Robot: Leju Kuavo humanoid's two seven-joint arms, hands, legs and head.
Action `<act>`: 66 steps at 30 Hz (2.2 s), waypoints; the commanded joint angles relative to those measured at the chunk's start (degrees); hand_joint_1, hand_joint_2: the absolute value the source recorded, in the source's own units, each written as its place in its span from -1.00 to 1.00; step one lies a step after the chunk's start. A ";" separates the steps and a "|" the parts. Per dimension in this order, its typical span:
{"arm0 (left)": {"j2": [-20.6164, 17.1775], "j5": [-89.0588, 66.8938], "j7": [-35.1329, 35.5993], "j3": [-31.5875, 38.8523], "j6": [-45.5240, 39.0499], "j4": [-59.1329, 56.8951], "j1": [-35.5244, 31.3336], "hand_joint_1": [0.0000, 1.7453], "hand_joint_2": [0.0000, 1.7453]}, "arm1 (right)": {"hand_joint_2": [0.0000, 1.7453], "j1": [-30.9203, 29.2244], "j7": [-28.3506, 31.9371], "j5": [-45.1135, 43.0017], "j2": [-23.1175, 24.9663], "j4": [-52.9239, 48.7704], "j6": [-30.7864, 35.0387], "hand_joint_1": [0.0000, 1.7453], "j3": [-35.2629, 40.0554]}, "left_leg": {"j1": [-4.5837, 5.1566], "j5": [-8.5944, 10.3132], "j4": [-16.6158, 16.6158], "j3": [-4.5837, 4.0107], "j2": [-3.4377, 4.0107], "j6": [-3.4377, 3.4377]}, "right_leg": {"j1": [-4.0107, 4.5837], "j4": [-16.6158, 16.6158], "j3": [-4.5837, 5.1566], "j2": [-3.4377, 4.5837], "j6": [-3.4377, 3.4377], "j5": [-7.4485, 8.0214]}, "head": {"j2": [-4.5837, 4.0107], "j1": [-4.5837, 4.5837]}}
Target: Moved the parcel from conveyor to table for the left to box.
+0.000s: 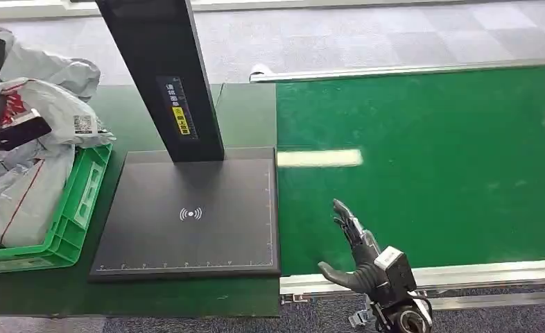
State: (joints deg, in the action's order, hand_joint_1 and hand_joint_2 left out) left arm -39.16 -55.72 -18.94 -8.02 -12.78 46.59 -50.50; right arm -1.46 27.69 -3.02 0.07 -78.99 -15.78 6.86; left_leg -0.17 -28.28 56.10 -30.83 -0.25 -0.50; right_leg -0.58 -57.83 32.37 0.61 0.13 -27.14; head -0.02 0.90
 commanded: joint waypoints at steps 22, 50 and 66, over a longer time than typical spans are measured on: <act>-0.60 0.46 -1.70 2.85 1.37 -10.59 0.90 1.00 1.00 | 1.00 1.62 0.29 -0.39 -0.81 0.48 0.82 -1.00 -1.53 | -0.04 0.01 -0.03 -0.11 -0.03 -0.05 | 0.05 0.09 0.13 -0.11 -0.03 0.01 | 0.00 -0.02; 2.59 -3.20 0.64 1.97 1.67 -21.12 -9.43 -0.28 1.00 | 1.00 3.26 0.17 -0.29 0.47 -0.94 1.21 -1.00 -4.24 | -0.06 0.02 -0.01 -0.13 -0.08 -0.06 | 0.07 0.10 0.14 -0.17 -0.04 0.02 | 0.00 0.00; 4.20 6.27 -4.64 4.35 10.24 -17.30 -7.33 -1.00 1.00 | 1.00 2.73 -0.25 0.58 1.20 -0.16 0.86 -1.00 -5.81 | -0.04 0.00 0.01 -0.13 0.00 -0.04 | 0.04 0.07 0.16 -0.05 -0.02 0.03 | 0.00 -0.02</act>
State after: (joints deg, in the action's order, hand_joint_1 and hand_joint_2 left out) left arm -36.90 -50.64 -23.08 -4.33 -4.17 29.33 -57.03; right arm 2.05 27.82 -2.82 0.39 -80.94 -14.69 2.75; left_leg -0.17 -28.30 56.12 -30.96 -0.17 -0.53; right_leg -0.58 -57.81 32.58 0.68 0.13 -27.11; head -0.02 0.88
